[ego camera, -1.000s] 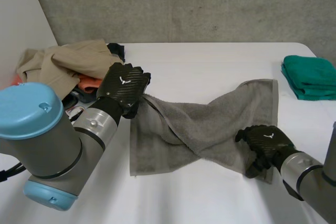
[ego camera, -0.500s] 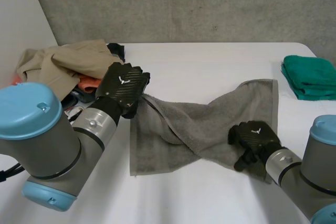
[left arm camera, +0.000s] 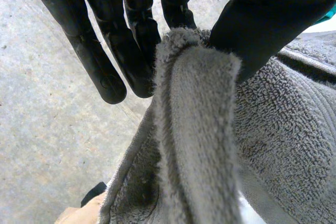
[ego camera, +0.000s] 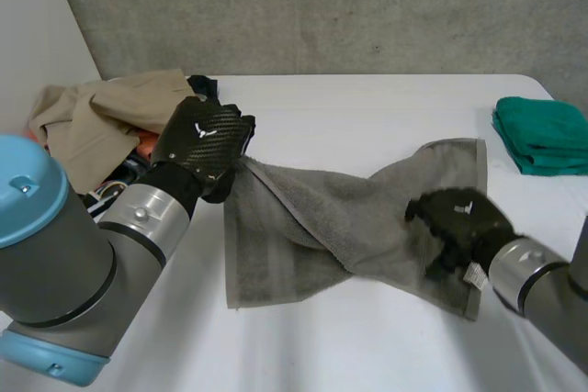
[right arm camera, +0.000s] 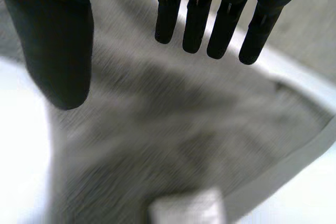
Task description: Fold the laundry.
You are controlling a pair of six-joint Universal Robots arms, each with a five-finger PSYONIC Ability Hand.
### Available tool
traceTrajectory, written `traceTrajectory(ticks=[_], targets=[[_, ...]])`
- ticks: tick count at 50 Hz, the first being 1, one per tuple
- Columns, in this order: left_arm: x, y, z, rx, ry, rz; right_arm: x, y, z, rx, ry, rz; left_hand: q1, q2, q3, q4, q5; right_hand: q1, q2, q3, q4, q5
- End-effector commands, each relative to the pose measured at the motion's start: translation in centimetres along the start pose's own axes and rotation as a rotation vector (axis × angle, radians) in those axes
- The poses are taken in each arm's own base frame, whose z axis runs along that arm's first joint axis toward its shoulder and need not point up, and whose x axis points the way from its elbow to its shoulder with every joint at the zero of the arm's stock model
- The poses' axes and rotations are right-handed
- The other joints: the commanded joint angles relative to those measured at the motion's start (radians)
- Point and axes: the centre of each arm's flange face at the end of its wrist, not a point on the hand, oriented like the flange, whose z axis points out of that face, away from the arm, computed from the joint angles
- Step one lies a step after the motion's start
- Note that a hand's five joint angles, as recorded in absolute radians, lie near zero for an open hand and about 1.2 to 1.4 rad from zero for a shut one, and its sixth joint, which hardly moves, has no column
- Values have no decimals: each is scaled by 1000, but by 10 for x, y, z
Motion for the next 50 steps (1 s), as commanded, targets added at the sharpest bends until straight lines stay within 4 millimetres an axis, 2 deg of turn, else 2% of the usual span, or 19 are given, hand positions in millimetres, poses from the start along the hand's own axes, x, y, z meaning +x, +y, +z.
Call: traceTrajectory(ticks=[1,6,13,28,30,31,32,35,36,40,43,46,48,50], targets=[[-1,0,7,6,-3,-44,-10,27,-4,-94,-26,44,286,200,202,194,224,44,55,52,56,84],[-3,-4,9,19,-11,-45,-11,28,-1,-67,-22,45,286,200,202,194,224,173,184,180,185,213],[-3,-4,10,19,-11,-48,-11,26,7,-11,-11,37,286,200,202,194,224,235,246,242,247,275],[-1,1,9,5,-5,-49,-9,38,30,-14,-10,21,286,200,202,194,224,399,410,407,412,440],[-1,1,9,4,-4,-49,-8,38,31,-13,-10,18,286,200,202,194,224,764,775,772,776,804],[-1,1,9,2,-5,-49,-8,37,31,-9,-7,17,286,200,202,194,224,876,887,883,888,916],[-1,1,9,2,-5,-49,-6,36,32,-1,-1,16,286,200,202,194,224,877,888,884,889,917],[0,0,7,-1,-3,-49,0,21,27,51,37,0,286,200,202,194,224,877,888,884,889,917],[0,-1,6,-1,-3,-47,8,2,19,108,72,-14,286,200,202,194,224,877,888,884,889,917],[1,-1,2,-11,3,-48,14,-37,-6,216,109,-59,286,200,202,194,224,877,888,884,889,917],[3,3,-5,-43,19,-46,16,-53,-22,183,101,-129,286,200,202,194,224,877,888,884,889,917],[6,13,-10,-93,40,-41,19,-60,-31,129,95,-190,286,200,202,194,224,877,888,884,889,917],[8,19,-11,-121,48,-41,27,-58,-35,46,94,-242,286,200,202,194,224,877,888,884,889,917],[14,35,-10,-178,70,-41,33,-53,-36,-34,86,-300,286,200,202,194,224,877,888,884,889,917]])
